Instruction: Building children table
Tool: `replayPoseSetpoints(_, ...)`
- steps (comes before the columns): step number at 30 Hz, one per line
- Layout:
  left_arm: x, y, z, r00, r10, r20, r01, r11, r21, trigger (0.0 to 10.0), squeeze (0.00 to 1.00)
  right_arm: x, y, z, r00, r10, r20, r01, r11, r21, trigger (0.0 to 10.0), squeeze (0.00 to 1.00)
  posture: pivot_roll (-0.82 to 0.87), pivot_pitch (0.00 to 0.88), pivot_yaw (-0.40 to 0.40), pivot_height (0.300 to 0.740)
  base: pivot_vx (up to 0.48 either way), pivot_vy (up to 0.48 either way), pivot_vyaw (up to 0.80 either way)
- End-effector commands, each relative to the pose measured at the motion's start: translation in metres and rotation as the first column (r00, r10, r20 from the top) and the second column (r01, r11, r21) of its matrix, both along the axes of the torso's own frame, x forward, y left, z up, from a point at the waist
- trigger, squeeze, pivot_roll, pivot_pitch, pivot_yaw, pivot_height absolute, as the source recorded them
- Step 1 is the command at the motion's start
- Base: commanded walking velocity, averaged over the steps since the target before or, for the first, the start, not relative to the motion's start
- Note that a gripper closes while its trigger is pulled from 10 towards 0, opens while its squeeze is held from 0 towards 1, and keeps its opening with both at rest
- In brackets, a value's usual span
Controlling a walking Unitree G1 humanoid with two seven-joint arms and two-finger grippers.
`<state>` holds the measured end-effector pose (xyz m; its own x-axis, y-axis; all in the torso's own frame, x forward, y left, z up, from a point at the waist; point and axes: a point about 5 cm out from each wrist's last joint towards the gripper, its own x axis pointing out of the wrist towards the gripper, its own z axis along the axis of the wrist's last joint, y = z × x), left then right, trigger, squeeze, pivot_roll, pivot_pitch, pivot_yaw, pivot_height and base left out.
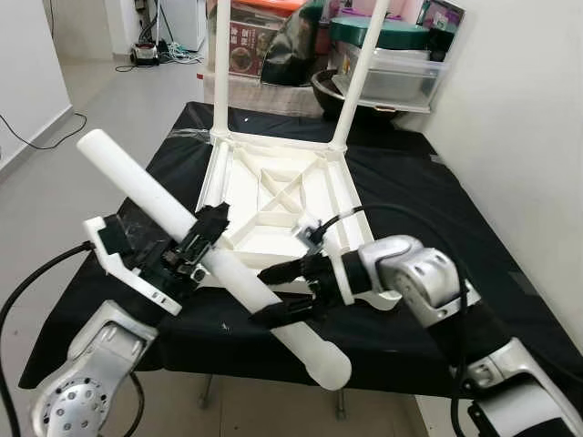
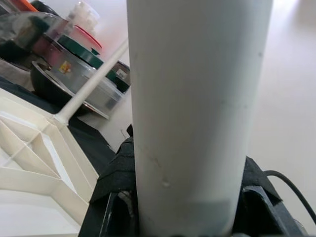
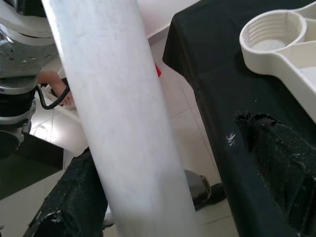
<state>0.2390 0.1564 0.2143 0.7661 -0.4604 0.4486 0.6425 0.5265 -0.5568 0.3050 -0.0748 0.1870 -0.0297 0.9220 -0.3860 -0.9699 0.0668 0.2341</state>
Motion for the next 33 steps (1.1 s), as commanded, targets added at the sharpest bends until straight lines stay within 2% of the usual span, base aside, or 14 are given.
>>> replayPoseSetpoints(1, 0.002, -0.006, 0.001, 1.000, -0.027, 0.008, 0.027, 1.000, -0.005, 0.0, 0.00, -0.006, 0.005, -0.002, 1.000, 0.026, -0.013, -0.026, 1.000, -0.001, 10.0, 0.00, 0.07, 0.000, -0.131, 0.740, 0.000, 0.000, 0.00)
replayPoseSetpoints(5, 0.005, -0.010, 0.003, 0.999, -0.040, 0.024, 0.040, 0.999, -0.003, 0.0, 0.00, -0.012, 0.017, -0.010, 0.999, 0.049, -0.017, -0.049, 0.998, -0.024, 10.0, 0.00, 0.07, 0.000, -0.132, 0.740, 0.000, 0.000, 0.00)
replayPoseSetpoints(10, 0.006, -0.011, 0.005, 0.999, -0.042, 0.030, 0.042, 0.999, -0.006, 0.0, 0.00, -0.011, 0.020, -0.018, 0.999, 0.026, -0.026, -0.027, 0.999, -0.047, 10.0, 0.00, 0.08, 0.000, -0.134, 0.740, 0.000, 0.000, 0.00)
replayPoseSetpoints(13, 0.008, -0.012, 0.007, 0.998, -0.042, 0.039, 0.043, 0.999, -0.010, 0.0, 0.00, -0.007, 0.023, -0.028, 0.999, -0.049, -0.019, 0.047, 0.996, -0.074, 10.0, 0.00, 0.08, 0.000, -0.134, 0.740, 0.000, 0.000, 0.00)
replayPoseSetpoints(14, 0.009, -0.012, 0.007, 0.998, -0.042, 0.041, 0.043, 0.999, -0.010, 0.0, 0.00, -0.006, 0.024, -0.030, 0.997, -0.073, -0.020, 0.072, 0.995, -0.074, 7.9, 0.00, 0.08, 0.000, -0.134, 0.740, 0.000, 0.000, 0.00)
replayPoseSetpoints(15, 0.009, -0.012, 0.007, 0.998, -0.042, 0.042, 0.043, 0.999, -0.011, 0.0, 0.00, -0.005, 0.025, -0.030, 0.995, -0.093, -0.024, 0.091, 0.993, -0.069, 2.8, 0.00, 0.08, 0.000, -0.134, 0.740, 0.000, 0.000, 0.00)
replayPoseSetpoints(17, 0.010, -0.013, 0.007, 0.998, -0.043, 0.042, 0.043, 0.999, -0.012, 0.0, 0.00, -0.003, 0.026, -0.030, 0.994, -0.107, -0.026, 0.105, 0.993, -0.062, 2.8, 0.00, 0.08, 0.000, -0.136, 0.740, 0.000, 0.000, 0.00)
replayPoseSetpoints(18, 0.010, -0.013, 0.007, 0.998, -0.043, 0.043, 0.044, 0.999, -0.015, 0.0, 0.00, -0.002, 0.026, -0.030, 0.992, -0.123, -0.027, 0.122, 0.991, -0.049, 0.0, 0.00, 0.08, 0.000, -0.136, 0.740, 0.000, 0.000, 0.00)
replayPoseSetpoints(25, 0.010, -0.014, 0.006, 0.998, -0.041, 0.043, 0.042, 0.999, -0.025, 0.0, 0.00, 0.000, 0.028, -0.025, 0.988, -0.154, -0.030, 0.154, 0.988, -0.002, 0.0, 0.00, 0.08, 0.000, -0.135, 0.740, 0.000, 0.000, 0.00)
replayPoseSetpoints(33, 0.013, -0.014, 0.002, 0.999, -0.039, 0.004, 0.039, 0.999, 0.002, 0.0, 0.00, -0.007, 0.029, -0.019, 0.994, -0.097, -0.049, 0.100, 0.994, 0.044, 0.0, 0.00, 0.08, 0.000, -0.135, 0.740, 0.000, 0.000, 0.00)
